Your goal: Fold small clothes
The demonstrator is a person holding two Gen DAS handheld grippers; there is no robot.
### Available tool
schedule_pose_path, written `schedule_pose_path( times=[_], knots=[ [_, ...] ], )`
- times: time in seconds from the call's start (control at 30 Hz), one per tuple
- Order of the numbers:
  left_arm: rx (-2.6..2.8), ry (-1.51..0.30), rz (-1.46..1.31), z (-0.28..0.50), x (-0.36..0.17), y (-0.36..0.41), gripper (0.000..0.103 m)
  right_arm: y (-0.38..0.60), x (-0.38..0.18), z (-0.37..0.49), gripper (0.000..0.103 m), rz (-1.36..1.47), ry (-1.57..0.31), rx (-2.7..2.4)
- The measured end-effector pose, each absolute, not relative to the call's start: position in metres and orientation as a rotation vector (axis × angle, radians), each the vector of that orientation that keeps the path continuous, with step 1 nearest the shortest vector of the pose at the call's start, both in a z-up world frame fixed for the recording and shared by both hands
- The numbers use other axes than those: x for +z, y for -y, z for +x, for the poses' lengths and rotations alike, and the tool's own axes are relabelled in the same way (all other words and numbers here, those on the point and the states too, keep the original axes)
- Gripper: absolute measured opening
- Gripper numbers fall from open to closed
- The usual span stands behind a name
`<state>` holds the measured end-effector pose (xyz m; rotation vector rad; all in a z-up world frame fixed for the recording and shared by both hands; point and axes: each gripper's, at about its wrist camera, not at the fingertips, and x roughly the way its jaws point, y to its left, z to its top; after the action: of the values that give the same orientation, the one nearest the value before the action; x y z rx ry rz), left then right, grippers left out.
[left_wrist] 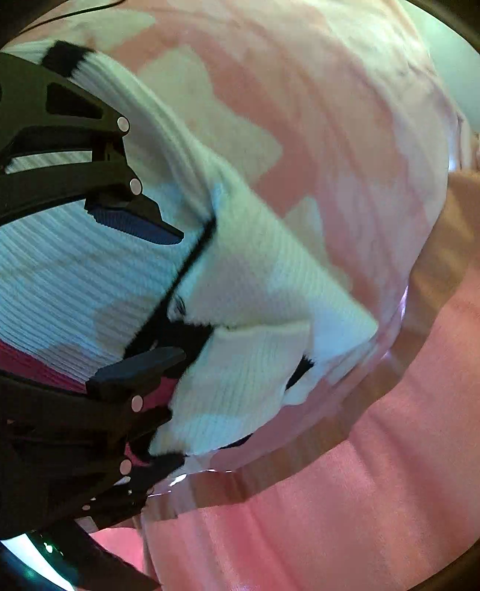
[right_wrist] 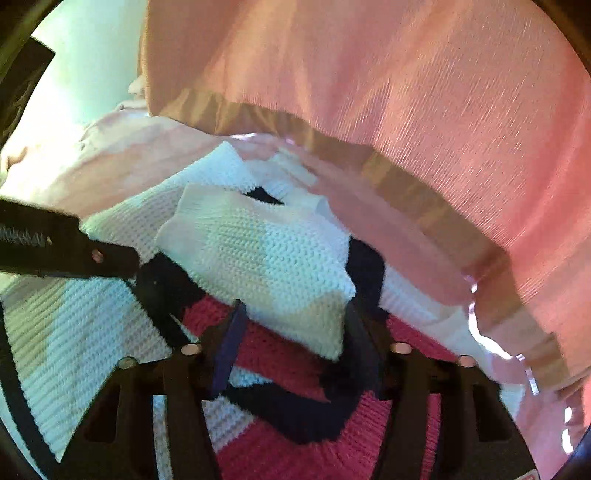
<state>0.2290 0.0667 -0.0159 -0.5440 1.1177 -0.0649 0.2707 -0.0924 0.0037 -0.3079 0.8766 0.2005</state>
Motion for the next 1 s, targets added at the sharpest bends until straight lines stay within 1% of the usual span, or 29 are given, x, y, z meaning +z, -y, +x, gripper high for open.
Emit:
schedule_pose_path(
  times=[0.03, 0.07, 0.13, 0.17, 0.23, 0.27, 0.3, 0.33, 0.37, 0.4, 0.43, 0.47, 0.5, 0.53, 0.6, 0.67, 0.7, 0.73, 0.77, 0.83, 0.87, 0.93, 0.97, 1.0],
  knots=[
    [-0.052, -1.120, -0.541, 0.233, -0.021, -0.067, 0.053, 0.097, 0.001, 0.275, 0.000, -0.260, -0.908, 0.212],
    [-0.022, -1.126, -0.538, 0.240, -0.029, -0.068, 0.036, 0.105, 0.002, 0.278, 0.000, -0.179, -0.926, 0.213],
    [0.005, -1.117, -0.552, 0.245, -0.035, -0.074, 0.026, 0.126, 0.016, 0.272, 0.000, -0.043, -0.880, 0.183],
    [0.027, -1.107, -0.559, 0.246, -0.033, -0.079, 0.018, 0.147, 0.029, 0.263, 0.000, 0.063, -0.836, 0.145],
    [0.055, -1.083, -0.551, 0.245, -0.027, -0.086, 0.017, 0.186, 0.043, 0.246, 0.000, 0.231, -0.780, 0.061],
    [0.064, -1.083, -0.551, 0.246, -0.028, -0.089, 0.018, 0.206, 0.048, 0.234, 0.000, 0.248, -0.753, -0.010],
    [0.063, -1.091, -0.560, 0.247, -0.031, -0.091, 0.018, 0.207, 0.050, 0.231, 0.009, 0.206, -0.751, -0.029],
    [0.058, -1.100, -0.571, 0.247, -0.033, -0.092, 0.018, 0.203, 0.051, 0.227, 0.013, 0.125, -0.758, -0.029],
    [0.058, -1.099, -0.571, 0.246, -0.034, -0.092, 0.019, 0.190, 0.050, 0.224, 0.014, 0.017, -0.776, 0.002],
    [0.060, -1.098, -0.565, 0.246, -0.033, -0.092, 0.019, 0.177, 0.048, 0.223, 0.023, -0.035, -0.789, 0.042],
    [0.062, -1.099, -0.561, 0.245, -0.032, -0.091, 0.019, 0.161, 0.046, 0.222, 0.037, -0.086, -0.798, 0.096],
    [0.065, -1.098, -0.565, 0.245, -0.033, -0.092, 0.019, 0.144, 0.045, 0.221, 0.044, -0.147, -0.795, 0.135],
    [0.069, -1.098, -0.572, 0.247, -0.032, -0.092, 0.019, 0.127, 0.043, 0.221, 0.053, -0.212, -0.790, 0.166],
    [0.071, -1.098, -0.575, 0.248, -0.033, -0.093, 0.019, 0.109, 0.037, 0.222, 0.058, -0.288, -0.792, 0.201],
    [0.072, -1.097, -0.566, 0.247, -0.033, -0.093, 0.019, 0.084, 0.022, 0.235, 0.058, -0.408, -0.816, 0.230],
    [0.081, -1.093, -0.544, 0.246, -0.033, -0.091, 0.019, 0.069, 0.004, 0.248, 0.054, -0.467, -0.852, 0.219],
    [0.083, -1.093, -0.535, 0.247, -0.033, -0.090, 0.019, 0.069, -0.002, 0.255, 0.030, -0.454, -0.873, 0.213],
    [0.085, -1.093, -0.530, 0.247, -0.034, -0.089, 0.019, 0.074, -0.004, 0.262, 0.002, -0.416, -0.890, 0.209],
    [0.086, -1.094, -0.524, 0.248, -0.034, -0.090, 0.019, 0.089, 0.000, 0.269, 0.000, -0.293, -0.917, 0.193],
    [0.089, -1.095, -0.535, 0.247, -0.034, -0.092, 0.019, 0.138, 0.021, 0.265, 0.000, 0.019, -0.856, 0.121],
    [0.088, -1.098, -0.534, 0.248, -0.035, -0.092, 0.019, 0.182, 0.032, 0.249, 0.000, 0.260, -0.805, 0.058],
    [0.089, -1.100, -0.530, 0.248, -0.035, -0.092, 0.019, 0.242, 0.032, 0.213, 0.000, 0.572, -0.738, -0.039],
    [0.091, -1.099, -0.526, 0.248, -0.035, -0.091, 0.019, 0.265, 0.027, 0.193, 0.001, 0.623, -0.721, -0.121],
    [0.091, -1.099, -0.523, 0.248, -0.035, -0.090, 0.019, 0.270, 0.026, 0.183, 0.010, 0.560, -0.728, -0.176]
  ],
)
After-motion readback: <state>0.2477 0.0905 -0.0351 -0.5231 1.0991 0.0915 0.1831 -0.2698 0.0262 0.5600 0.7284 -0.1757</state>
